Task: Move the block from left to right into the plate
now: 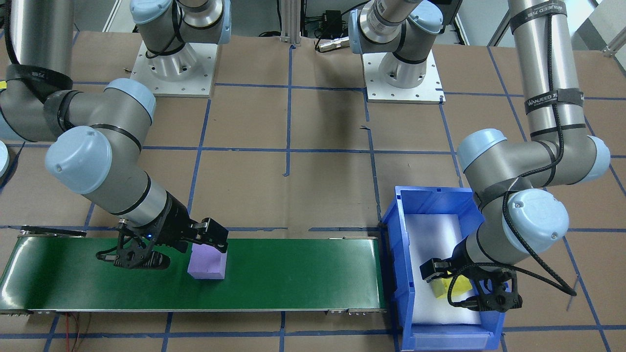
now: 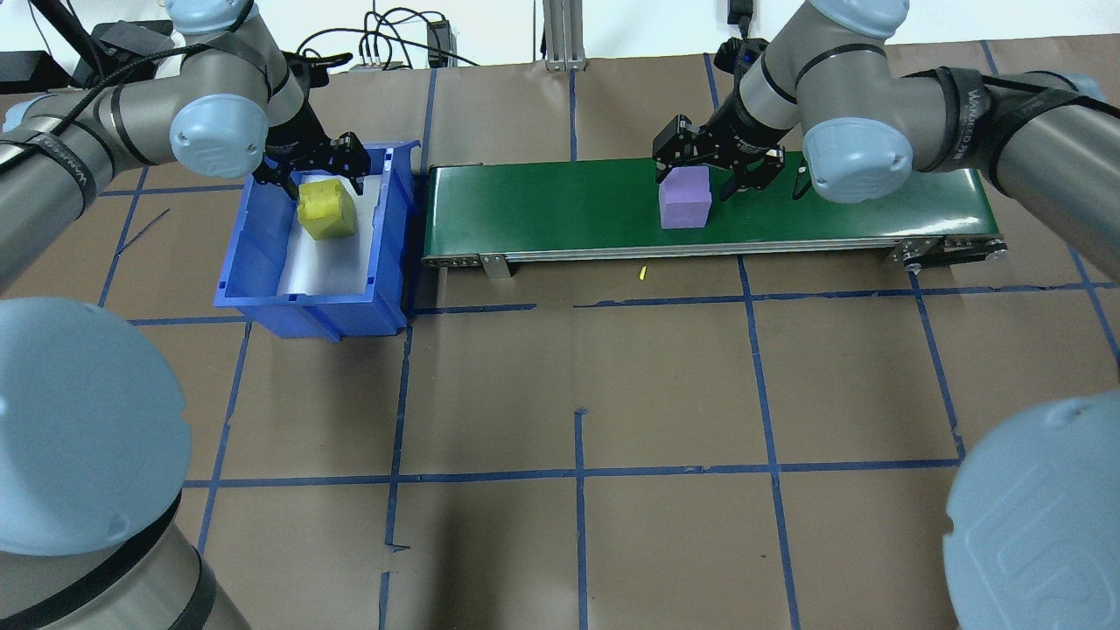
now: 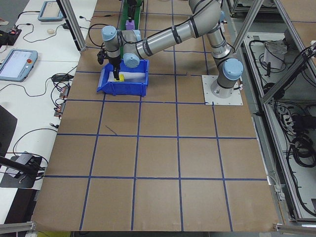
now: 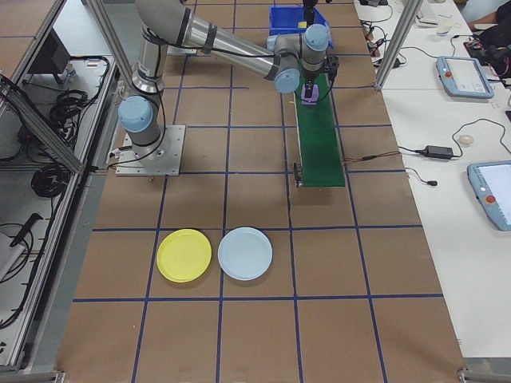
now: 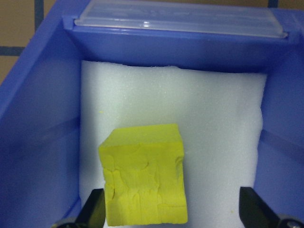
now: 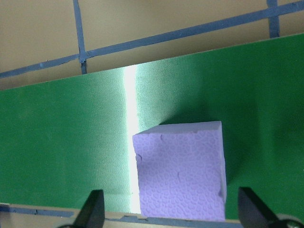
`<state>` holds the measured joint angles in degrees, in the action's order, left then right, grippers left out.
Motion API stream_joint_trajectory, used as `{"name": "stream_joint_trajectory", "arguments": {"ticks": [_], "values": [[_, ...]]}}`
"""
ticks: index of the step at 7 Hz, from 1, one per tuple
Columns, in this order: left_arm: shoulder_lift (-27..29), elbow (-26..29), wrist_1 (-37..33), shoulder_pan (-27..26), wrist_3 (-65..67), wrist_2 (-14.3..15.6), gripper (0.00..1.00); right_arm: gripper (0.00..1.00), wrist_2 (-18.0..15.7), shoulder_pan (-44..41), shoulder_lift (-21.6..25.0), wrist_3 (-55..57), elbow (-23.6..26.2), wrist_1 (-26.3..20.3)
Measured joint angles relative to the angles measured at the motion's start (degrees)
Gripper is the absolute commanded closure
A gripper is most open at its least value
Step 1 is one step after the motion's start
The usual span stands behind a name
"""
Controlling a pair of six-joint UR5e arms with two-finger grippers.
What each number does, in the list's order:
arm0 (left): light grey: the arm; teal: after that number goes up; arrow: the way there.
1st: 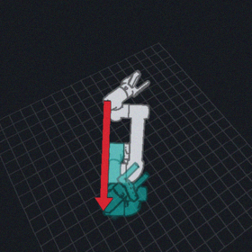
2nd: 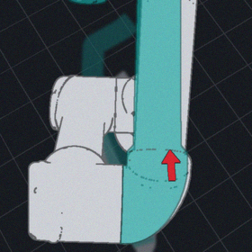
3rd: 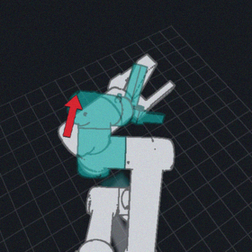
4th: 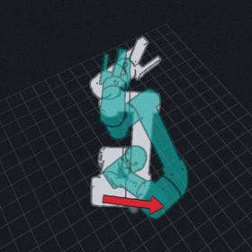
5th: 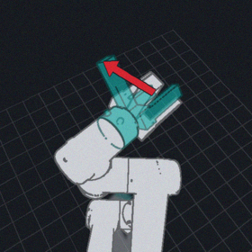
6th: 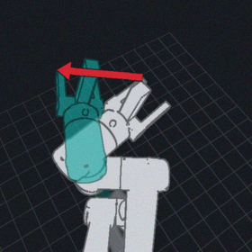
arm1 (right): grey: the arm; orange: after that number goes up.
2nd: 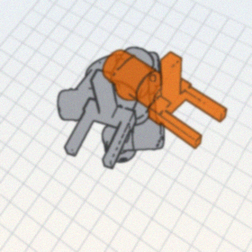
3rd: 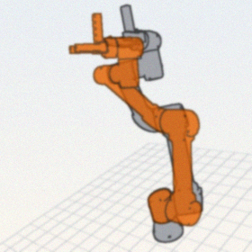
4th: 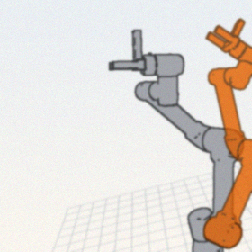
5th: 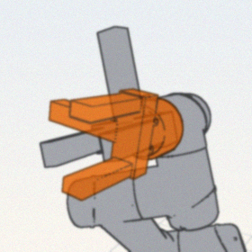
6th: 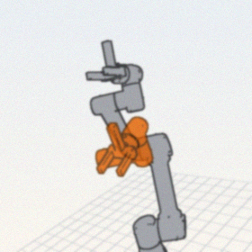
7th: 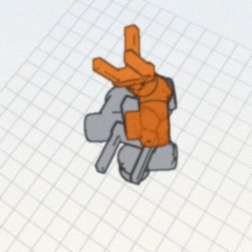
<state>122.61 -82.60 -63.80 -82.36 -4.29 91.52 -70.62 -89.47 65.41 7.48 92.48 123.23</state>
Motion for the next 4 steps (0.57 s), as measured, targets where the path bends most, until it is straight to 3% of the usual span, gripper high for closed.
{"name": "stream_joint_trajectory", "arguments": {"ticks": [1,2,4], "values": [[0.43,-0.16,0.79,0.00,-0.04,0.86,0.00,0.49,-0.87,0.04,-1.93,-0.93,-0.31,2.04],[0.59,-0.41,1.36,0.00,0.00,2.11,0.00,0.76,-2.64,0.07,-3.29,-2.19,-0.56,3.74],[0.77,-0.74,1.70,0.00,0.24,2.70,0.00,0.80,-8.57,0.29,-3.85,-8.20,-1.53,4.72]]}}
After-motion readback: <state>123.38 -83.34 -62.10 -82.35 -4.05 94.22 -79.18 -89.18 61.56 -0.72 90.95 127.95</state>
